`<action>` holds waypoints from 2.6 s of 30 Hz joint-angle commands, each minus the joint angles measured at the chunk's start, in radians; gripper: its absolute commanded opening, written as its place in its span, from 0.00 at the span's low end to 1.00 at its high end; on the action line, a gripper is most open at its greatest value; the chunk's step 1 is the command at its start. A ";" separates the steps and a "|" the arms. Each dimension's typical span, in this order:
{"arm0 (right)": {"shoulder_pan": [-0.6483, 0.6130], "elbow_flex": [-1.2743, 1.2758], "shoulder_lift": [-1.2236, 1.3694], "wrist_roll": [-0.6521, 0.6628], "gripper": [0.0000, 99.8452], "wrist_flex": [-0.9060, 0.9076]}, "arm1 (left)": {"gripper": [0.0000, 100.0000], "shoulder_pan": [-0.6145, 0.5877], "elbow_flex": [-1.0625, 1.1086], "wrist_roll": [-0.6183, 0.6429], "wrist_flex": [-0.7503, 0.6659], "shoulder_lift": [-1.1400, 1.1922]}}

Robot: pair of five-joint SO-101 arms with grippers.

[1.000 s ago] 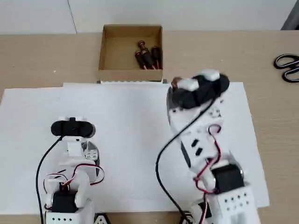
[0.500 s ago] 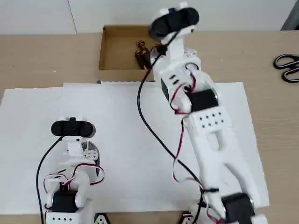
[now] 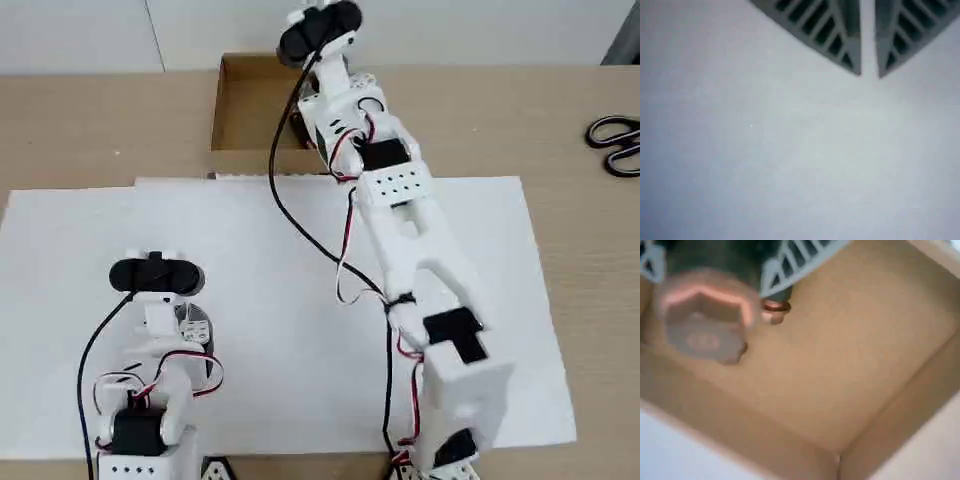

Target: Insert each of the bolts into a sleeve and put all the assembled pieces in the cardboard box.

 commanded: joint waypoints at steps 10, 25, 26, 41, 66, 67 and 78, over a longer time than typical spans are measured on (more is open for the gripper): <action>-0.027 -0.199 0.298 0.319 0.00 -0.338 | 0.01 -0.003 -0.004 0.000 -0.021 -0.011; -0.051 -0.199 0.381 0.474 0.18 -0.303 | 0.01 -0.003 -0.004 0.000 -0.021 -0.011; -0.051 -0.199 0.381 0.474 0.20 -0.302 | 0.01 -0.003 -0.004 0.000 -0.021 -0.011; -0.051 -0.204 0.182 0.470 0.15 -0.153 | 0.01 -0.003 -0.004 0.000 -0.021 -0.011; 0.002 -0.204 -0.547 0.008 0.00 0.766 | 0.01 -0.003 -0.004 0.000 -0.021 -0.011; 0.016 -0.203 -0.572 -0.020 0.00 0.802 | 0.01 -0.003 -0.004 0.000 -0.021 -0.011; 0.228 -0.201 -0.776 -0.232 0.00 1.175 | 0.01 -0.003 -0.004 0.000 -0.021 -0.011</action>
